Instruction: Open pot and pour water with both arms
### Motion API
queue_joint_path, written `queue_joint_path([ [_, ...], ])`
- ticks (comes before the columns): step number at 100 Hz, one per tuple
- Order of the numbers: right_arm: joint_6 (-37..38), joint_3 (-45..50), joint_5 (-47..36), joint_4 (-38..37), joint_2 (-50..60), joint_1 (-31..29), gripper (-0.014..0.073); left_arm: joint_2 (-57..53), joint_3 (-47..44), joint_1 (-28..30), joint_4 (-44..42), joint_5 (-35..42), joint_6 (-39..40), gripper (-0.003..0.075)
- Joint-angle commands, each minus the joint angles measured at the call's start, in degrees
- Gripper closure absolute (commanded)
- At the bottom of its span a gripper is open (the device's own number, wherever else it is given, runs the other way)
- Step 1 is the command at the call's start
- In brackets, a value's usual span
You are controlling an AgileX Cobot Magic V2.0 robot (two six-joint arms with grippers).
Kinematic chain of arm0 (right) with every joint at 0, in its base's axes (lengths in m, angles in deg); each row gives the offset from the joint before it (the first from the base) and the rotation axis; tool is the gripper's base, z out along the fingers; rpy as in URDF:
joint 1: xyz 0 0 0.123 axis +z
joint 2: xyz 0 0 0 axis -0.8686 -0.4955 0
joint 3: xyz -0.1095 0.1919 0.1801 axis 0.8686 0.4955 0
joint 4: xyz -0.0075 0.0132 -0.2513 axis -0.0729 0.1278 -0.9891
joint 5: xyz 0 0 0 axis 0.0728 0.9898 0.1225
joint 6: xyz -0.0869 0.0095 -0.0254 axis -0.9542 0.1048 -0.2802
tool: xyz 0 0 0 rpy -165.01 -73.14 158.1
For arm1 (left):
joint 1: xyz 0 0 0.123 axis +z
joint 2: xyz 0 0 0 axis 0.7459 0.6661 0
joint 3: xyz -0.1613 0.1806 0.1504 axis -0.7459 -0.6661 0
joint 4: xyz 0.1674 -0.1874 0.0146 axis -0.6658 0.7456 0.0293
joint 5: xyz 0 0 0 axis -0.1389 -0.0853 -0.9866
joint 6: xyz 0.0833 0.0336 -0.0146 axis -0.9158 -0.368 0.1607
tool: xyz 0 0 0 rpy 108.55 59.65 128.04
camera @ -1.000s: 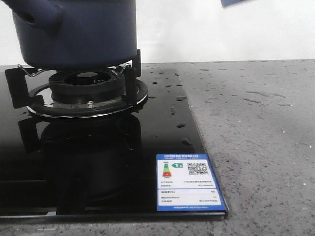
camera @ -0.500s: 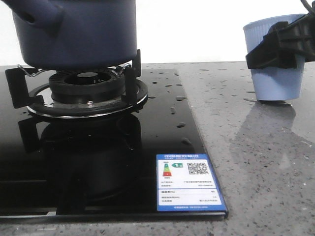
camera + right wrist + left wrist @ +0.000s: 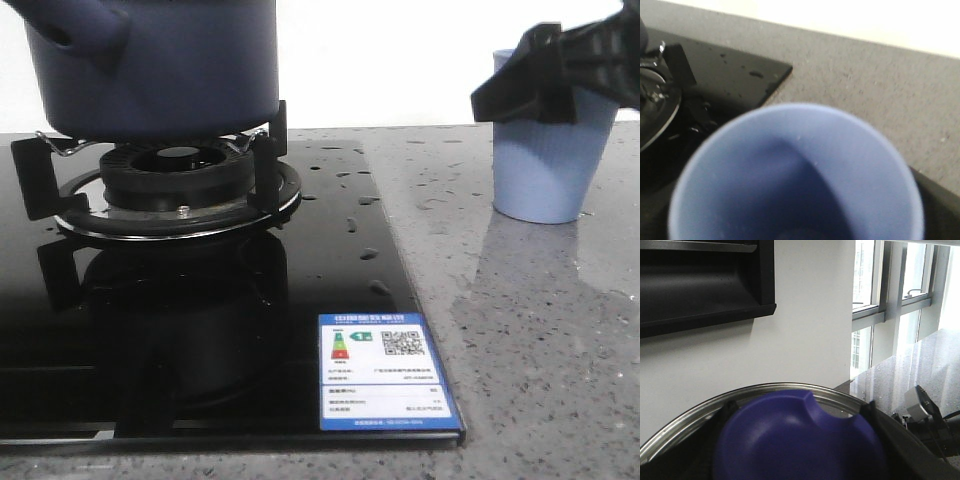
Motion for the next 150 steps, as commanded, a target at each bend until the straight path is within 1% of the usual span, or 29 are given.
queue_joint_path([
  [1, 0.0, -1.2, -3.7, 0.6, 4.2, -0.3, -0.0041, 0.1, 1.7, 0.1, 4.1, 1.1, 0.6, 0.0533],
  [21, 0.0, -1.2, -3.5, 0.3, 12.6, -0.3, -0.0041, 4.6, 1.7, 0.1, 4.4, 1.7, 0.6, 0.0533],
  [32, 0.0, -1.2, -3.4, 0.3, 17.7, -0.3, -0.0041, 8.4, 1.7, 0.1, 6.3, 3.1, -0.2, 0.0533],
  [48, 0.1, -1.2, -3.4, 0.3, 24.2, -0.3, -0.0037, 14.3, 1.7, -0.9, 12.1, 2.4, -6.3, 0.0533],
  [54, 1.1, -1.2, -3.4, 0.3, 26.7, -0.3, 0.0, 16.1, 2.0, -2.1, 12.4, 2.4, -8.2, 0.0533],
  [58, 2.0, -1.2, -3.4, 0.3, 28.5, -0.3, 0.0072, 17.4, 2.0, -2.8, 12.4, 2.4, -9.1, 0.0533],
  [59, 2.4, -1.2, -3.3, 0.3, 28.8, -0.3, 0.0107, 17.8, 2.1, -3.1, 12.4, 2.4, -9.2, 0.0533],
  [61, 2.9, -1.2, -3.0, 0.3, 29.7, -0.3, 0.0148, 18.2, 2.1, -3.6, 12.4, 2.4, -9.5, 0.0533],
  [62, 3.1, -1.2, -3.0, 0.3, 30.0, -0.3, 0.0194, 18.6, 2.1, -3.7, 12.4, 2.6, -9.6, 0.0533],
  [63, 3.5, -1.2, -3.0, 0.2, 30.6, -0.3, 0.0219, 18.8, 2.1, -3.9, 12.4, 2.6, -9.7, 0.0533],
  [64, 3.7, -1.2, -3.0, 0.1, 30.9, -0.3, 0.0274, 19.2, 2.1, -4.0, 12.4, 2.6, -10.0, 0.0533],
  [65, 3.8, -1.2, -3.0, 0.1, 31.4, -0.3, 0.0302, 19.4, 2.1, -4.1, 12.4, 2.6, -10.1, 0.0533],
  [66, 4.1, -1.2, -3.0, 0.1, 31.7, -0.3, 0.0364, 19.8, 2.1, -4.3, 12.4, 2.7, -10.3, 0.0533],
  [68, 4.4, -1.2, -3.0, -0.1, 32.5, -0.3, 0.0428, 20.1, 2.2, -4.5, 12.4, 2.7, -10.6, 0.0533],
  [69, 4.5, -1.2, -3.0, -0.1, 32.8, -0.3, 0.0495, 20.5, 2.3, -4.6, 12.4, 2.7, -10.7, 0.0533],
  [70, 4.6, -1.2, -3.0, -0.1, 33.3, -0.3, 0.0529, 20.7, 2.4, -4.8, 12.4, 2.7, -10.7, 0.0533],
  [71, 4.6, -1.2, -3.0, -0.2, 33.6, -0.3, 0.0596, 21.0, 2.4, -4.8, 12.4, 2.7, -10.7, 0.0533],
  [73, 4.6, -1.2, -3.0, -0.1, 34.3, -0.3, 0.0667, 21.5, 2.5, -4.9, 12.4, 2.7, -10.7, 0.0533],
  [78, 4.8, -1.2, -3.0, -0.1, 35.9, -0.3, 0.0652, 22.6, 2.9, -5.0, 12.4, 2.7, -10.7, 0.0533],
  [95, 4.9, -1.2, -3.0, -0.2, 39.2, -0.3, 0.0653, 25.5, 4.5, -5.0, 12.5, 5.2, -10.7, 0.0533],
  [115, 5.0, -1.2, -2.9, -0.2, 39.5, -0.3, 0.0653, 28.3, 7.0, -5.0, 12.5, 6.0, -10.7, 0.0533],
  [132, 5.0, -1.2, -2.8, -0.2, 39.5, -0.3, 0.0653, 29.6, 7.1, -5.0, 12.4, 5.8, -10.7, 0.0527],
  [137, 5.0, -1.2, -2.7, -0.3, 39.5, -0.3, 0.0653, 29.5, 7.1, -5.0, 12.1, 5.8, -10.7, 0.0499],
  [139, 5.0, -1.2, -2.7, -0.3, 39.5, -0.3, 0.0653, 29.5, 7.1, -5.0, 11.9, 5.8, -10.7, 0.0475],
  [144, 5.0, -1.2, -2.4, -0.3, 39.5, -0.3, 0.0653, 29.5, 7.1, -5.0, 11.9, 6.6, -10.7, 0.0386],
  [147, 5.0, -1.2, -2.2, -0.3, 39.5, -0.3, 0.0653, 29.5, 7.1, -5.0, 11.9, 7.6, -10.7, 0.0306],
  [148, 5.0, -1.2, -2.2, -0.3, 39.5, -0.3, 0.0653, 29.5, 7.1, -5.0, 11.9, 7.9, -10.7, 0.0306],
  [149, 5.0, -1.2, -2.0, -0.3, 39.5, -0.3, 0.0653, 29.5, 7.1, -5.0, 12.0, 8.3, -10.7, 0.0255],
  [150, 5.0, -1.2, -1.9, -0.3, 39.5, -0.3, 0.0653, 29.5, 7.1, -5.0, 12.0, 8.5, -10.7, 0.0237],
])
